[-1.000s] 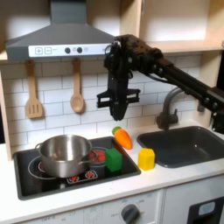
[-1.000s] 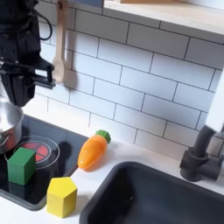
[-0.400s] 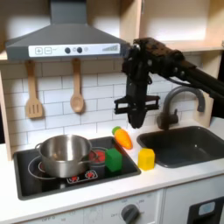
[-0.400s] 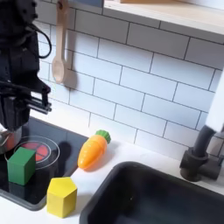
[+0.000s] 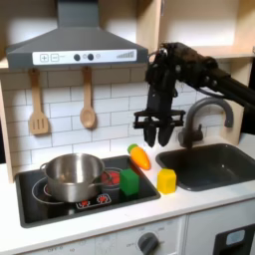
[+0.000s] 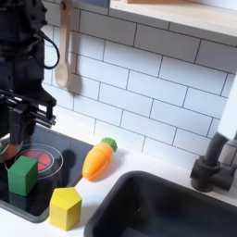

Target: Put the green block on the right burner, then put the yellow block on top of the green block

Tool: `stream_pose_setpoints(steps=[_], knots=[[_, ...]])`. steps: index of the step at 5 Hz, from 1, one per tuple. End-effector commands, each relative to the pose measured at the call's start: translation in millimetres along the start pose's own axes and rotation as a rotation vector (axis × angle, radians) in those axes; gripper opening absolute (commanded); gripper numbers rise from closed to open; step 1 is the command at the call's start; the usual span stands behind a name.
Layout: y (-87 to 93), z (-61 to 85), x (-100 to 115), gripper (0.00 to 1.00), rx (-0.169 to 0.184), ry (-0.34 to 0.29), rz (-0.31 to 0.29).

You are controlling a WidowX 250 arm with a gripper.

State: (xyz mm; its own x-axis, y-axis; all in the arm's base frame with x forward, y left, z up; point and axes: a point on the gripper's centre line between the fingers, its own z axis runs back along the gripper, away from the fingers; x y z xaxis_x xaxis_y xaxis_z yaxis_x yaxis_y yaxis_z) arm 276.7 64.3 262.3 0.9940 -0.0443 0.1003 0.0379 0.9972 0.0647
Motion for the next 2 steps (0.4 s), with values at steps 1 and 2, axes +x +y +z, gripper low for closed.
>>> stream_pose_setpoints(steps=[1,2], knots=[[0.6,1.2,-1.0,1.0,0.009,0.007,0.021],[0.7,1.6,-0.8,1.0,0.009,0.005,0.025]])
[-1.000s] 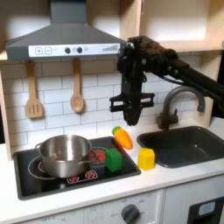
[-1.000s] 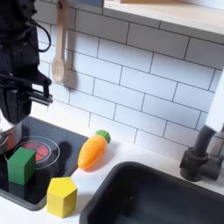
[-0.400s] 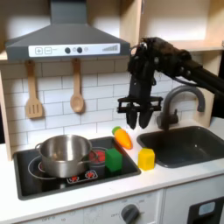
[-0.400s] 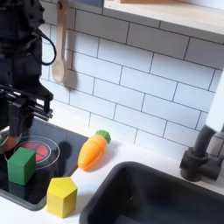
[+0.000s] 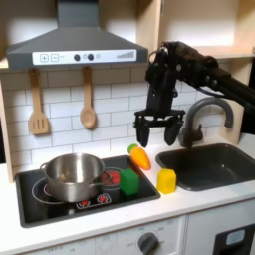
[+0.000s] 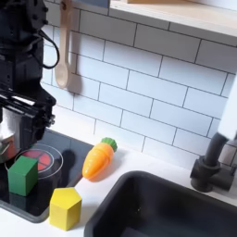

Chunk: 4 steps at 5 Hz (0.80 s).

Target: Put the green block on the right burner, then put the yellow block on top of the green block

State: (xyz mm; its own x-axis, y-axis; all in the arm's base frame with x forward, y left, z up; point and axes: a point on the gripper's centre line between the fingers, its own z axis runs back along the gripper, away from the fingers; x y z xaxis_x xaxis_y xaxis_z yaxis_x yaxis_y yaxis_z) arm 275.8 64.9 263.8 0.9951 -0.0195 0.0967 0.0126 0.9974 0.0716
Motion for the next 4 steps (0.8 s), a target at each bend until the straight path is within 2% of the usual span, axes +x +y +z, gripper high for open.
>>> stream_pose_setpoints(steps=[1,2,3,4], knots=[[0.0,0.0,0,1.0,0.0,0.0,0.0],[-0.1,0.0,0,1.0,0.0,0.001,0.0],[14.3,1.6,13,1.0,0.011,-0.022,0.026],[23.0,-0.9,26,1.0,0.025,-0.031,0.018]])
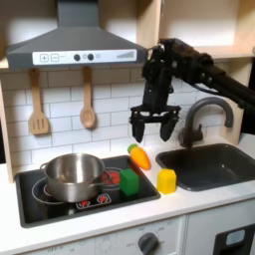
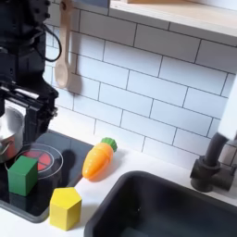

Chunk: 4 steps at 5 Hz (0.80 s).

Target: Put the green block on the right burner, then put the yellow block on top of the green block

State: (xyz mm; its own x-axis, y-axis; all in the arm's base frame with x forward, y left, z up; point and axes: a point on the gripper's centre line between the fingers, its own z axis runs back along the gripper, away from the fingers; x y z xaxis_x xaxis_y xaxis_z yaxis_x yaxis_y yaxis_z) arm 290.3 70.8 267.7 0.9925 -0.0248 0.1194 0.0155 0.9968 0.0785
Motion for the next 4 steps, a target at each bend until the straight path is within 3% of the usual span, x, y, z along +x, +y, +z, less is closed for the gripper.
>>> stream_pose_setpoints(steps=[1,2,4], knots=[[41.6,-10.3,24,1.0,0.042,-0.009,0.053],[63.1,-17.0,35,1.0,0.063,-0.009,0.079],[96.2,-25.1,43,1.0,0.059,0.02,0.08]])
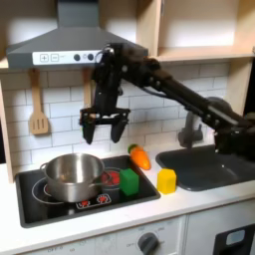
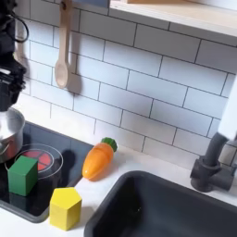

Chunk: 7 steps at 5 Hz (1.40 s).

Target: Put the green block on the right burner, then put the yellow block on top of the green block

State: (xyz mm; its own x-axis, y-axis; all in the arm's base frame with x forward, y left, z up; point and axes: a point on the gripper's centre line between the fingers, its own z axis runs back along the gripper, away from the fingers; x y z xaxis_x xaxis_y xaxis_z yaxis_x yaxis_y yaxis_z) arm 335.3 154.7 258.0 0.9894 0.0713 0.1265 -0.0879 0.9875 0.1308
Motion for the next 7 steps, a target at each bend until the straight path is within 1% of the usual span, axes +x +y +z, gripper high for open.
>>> stream_pose_setpoints(steps=[1,2,3,4,5,6,7], knots=[[19.9,-10.2,2,1.0,-0.01,0.037,-0.039],[22.1,-17.9,-5,1.0,-0.025,0.068,-0.08],[25.0,-20.8,-6,1.0,-0.015,0.061,-0.098],[25.6,-38.9,-4,1.0,-0.037,0.095,-0.102],[26.9,-40.0,-1,1.0,0.008,0.067,-0.098],[24.2,-50.0,3,1.0,-0.001,0.059,-0.083],[25.6,-57.3,7,1.0,-0.005,0.067,-0.081]])
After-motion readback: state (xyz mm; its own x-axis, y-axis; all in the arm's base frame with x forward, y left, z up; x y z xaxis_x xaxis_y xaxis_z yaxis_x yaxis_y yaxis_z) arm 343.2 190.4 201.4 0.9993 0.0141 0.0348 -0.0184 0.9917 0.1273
